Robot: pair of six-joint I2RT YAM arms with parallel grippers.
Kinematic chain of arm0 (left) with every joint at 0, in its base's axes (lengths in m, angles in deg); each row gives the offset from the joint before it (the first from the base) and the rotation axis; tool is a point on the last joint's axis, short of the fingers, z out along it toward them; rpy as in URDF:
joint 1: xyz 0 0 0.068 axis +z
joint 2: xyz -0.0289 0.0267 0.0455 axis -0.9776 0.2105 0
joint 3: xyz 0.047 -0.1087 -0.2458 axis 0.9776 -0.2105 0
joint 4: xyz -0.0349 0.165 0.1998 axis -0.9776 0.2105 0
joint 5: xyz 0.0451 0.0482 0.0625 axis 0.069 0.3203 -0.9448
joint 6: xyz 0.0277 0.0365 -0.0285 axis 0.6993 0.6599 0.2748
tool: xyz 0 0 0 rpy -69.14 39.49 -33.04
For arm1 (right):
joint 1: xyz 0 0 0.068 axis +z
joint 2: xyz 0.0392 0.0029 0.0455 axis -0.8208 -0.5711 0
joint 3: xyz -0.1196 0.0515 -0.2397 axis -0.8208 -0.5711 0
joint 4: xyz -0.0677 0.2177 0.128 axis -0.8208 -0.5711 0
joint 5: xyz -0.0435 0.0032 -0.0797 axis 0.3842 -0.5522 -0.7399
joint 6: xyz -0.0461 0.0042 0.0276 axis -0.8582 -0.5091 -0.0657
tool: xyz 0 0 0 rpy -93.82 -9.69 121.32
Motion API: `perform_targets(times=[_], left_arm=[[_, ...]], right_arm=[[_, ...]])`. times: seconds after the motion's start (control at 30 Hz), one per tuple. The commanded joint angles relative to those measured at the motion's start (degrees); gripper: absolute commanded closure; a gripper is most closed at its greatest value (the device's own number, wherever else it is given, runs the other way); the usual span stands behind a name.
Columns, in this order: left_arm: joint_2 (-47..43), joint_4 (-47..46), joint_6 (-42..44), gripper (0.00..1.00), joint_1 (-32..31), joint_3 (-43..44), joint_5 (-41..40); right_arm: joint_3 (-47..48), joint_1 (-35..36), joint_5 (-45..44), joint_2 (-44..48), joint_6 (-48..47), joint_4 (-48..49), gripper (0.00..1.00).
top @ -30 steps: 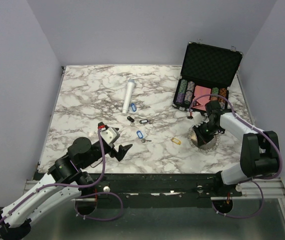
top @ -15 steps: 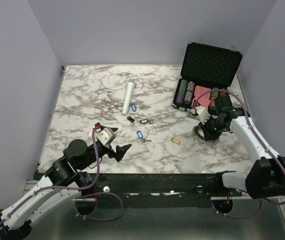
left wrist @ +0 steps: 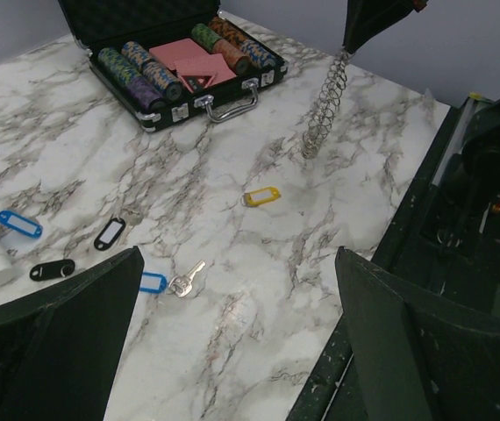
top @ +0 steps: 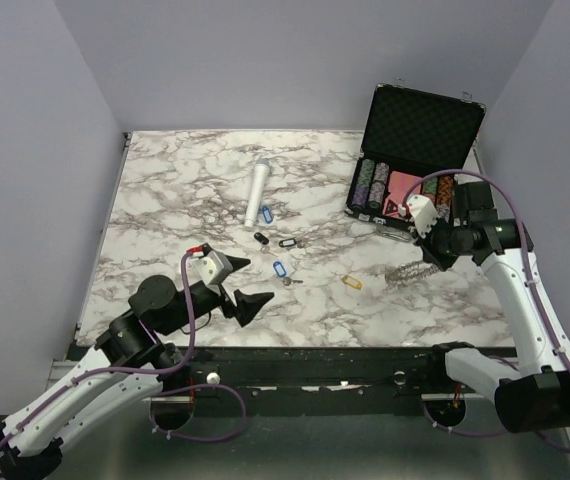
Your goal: Put the keys on the keyring
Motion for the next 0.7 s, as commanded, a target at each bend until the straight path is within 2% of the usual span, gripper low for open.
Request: perform_targets(times=[0.0, 0.17, 0.4, 0.53, 0.67], left_arm=[[0.96, -5.52, -5.89, 0.01, 0.28, 1.14, 4.78], [2.71, -9.74, -9.23, 0.01, 0.28, 0.35, 7.15], [7.54, -14.49, -8.80, 0.03, 0.11, 1.22, 11.28], [11.50, -19.66, -8.45, 0.09, 0.19, 1.49, 13.39], [17.03, -29.59, -8.89, 0.15, -0.60, 1.05, 14.45]], right_arm=[[4.58, -0.45, 0.10, 1.97, -0.79, -1.94, 1.00], [7.83, -0.45, 5.28, 2.23, -2.63, -3.26, 1.00], [11.35, -0.45, 14.33, 1.09, -5.45, -6.25, 1.00], [13.72, -0.45, 21.97, 0.21, -6.06, -8.27, 1.00], [15.83, -0.36, 30.41, -0.40, -7.55, -10.73, 0.99]])
